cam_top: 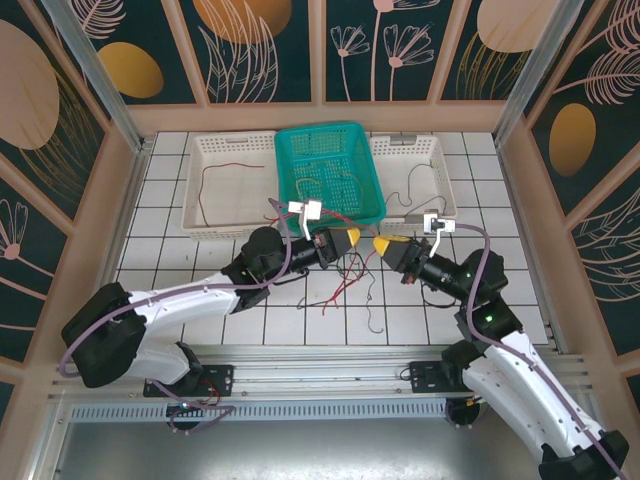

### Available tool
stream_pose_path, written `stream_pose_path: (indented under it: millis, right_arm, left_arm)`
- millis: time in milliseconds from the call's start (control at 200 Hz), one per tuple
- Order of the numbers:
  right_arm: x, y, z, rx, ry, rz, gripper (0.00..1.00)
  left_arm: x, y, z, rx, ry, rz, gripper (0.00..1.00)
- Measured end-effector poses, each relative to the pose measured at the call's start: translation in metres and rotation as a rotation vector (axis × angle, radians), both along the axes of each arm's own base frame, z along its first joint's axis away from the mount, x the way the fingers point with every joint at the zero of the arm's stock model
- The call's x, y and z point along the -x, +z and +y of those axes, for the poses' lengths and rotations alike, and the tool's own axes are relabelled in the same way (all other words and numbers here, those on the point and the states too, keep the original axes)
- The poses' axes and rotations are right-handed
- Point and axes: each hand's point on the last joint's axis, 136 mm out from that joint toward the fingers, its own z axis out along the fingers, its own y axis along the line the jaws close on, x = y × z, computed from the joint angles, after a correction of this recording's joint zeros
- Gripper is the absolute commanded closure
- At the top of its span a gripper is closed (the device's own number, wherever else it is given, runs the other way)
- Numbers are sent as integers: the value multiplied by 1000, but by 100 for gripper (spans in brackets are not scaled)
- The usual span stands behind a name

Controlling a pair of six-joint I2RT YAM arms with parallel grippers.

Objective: Untangle the cables

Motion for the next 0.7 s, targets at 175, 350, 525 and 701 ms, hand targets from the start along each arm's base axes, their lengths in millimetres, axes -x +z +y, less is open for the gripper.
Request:
stream_pose_path:
  millis: [175, 350, 525, 701]
  right_arm:
    - [-20, -13, -17, 43, -163, 60, 100]
    - [-34, -28, -41, 75, -327, 115, 100]
    - [-44, -41, -70, 103, -489, 163, 100]
    - [-55, -63, -101, 142, -633, 246, 100]
  left_arm:
    - [2, -1, 18, -64, 58, -15, 100]
    - [3, -9, 38, -172, 121, -31, 100]
    - [-3, -23, 69, -274, 188, -29, 100]
    - [-16, -25, 110, -342, 294, -34, 100]
